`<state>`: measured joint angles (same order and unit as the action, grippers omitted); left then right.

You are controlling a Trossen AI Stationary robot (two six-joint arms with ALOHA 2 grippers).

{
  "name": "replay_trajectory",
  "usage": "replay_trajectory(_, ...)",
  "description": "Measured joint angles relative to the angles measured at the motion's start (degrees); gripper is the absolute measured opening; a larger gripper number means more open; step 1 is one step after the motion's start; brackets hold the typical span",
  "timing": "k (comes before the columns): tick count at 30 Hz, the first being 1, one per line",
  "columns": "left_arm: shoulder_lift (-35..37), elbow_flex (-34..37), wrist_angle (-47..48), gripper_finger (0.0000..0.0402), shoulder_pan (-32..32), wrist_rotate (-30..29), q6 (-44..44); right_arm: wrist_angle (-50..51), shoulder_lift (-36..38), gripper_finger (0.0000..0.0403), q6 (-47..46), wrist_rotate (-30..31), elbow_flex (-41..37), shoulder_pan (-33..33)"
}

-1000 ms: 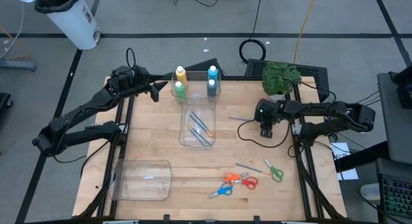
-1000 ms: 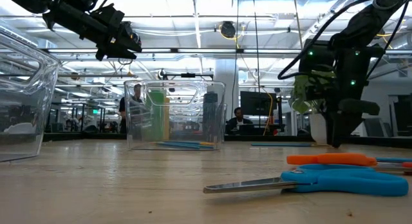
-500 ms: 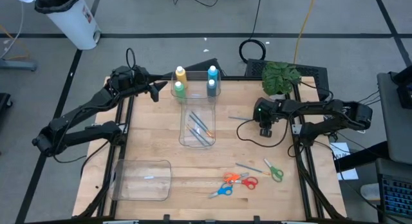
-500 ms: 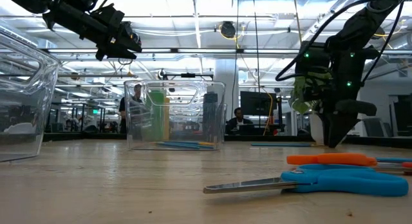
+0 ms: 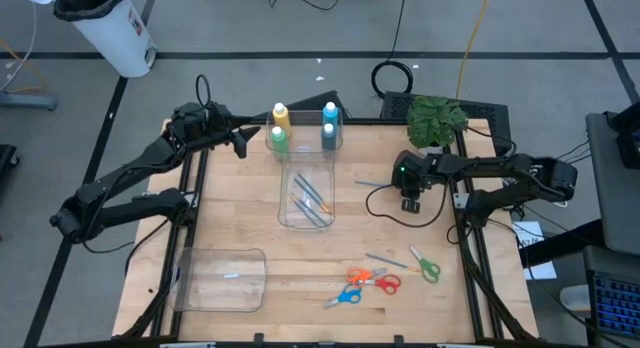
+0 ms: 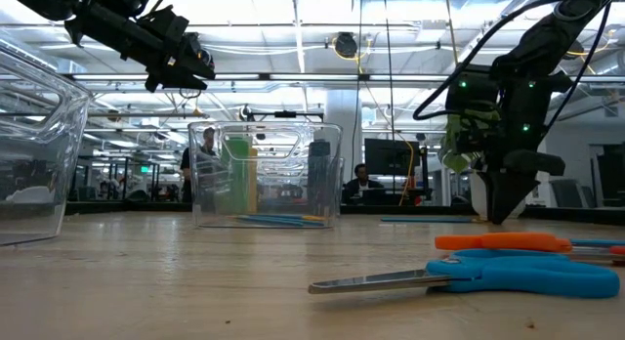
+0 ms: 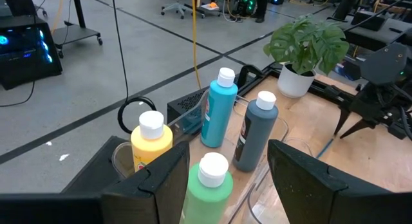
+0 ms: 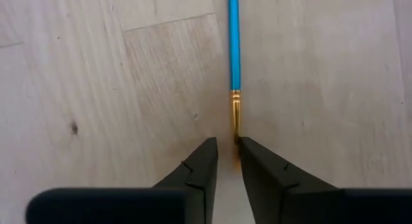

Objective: Pick & Place Paint Supplies
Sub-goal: Put the blue paintbrush into the middle transparent bin

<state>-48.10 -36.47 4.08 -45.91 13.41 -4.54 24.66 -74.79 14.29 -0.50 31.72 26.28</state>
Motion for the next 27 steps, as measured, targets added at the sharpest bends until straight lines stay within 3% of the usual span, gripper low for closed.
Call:
replay_trajectory(9,0.0,0.0,0.0,0.0214,-0.01,0.0,0.0,0.05,-0.08,0.0004,0.13,0.03,-0.06,0.0)
replay_trajectory(27,0.0,0.0,0.0,0.0214,0.0,0.0,0.0,-0.28,2.47,0.0,-0.99,0.35,-0.24,-0.13)
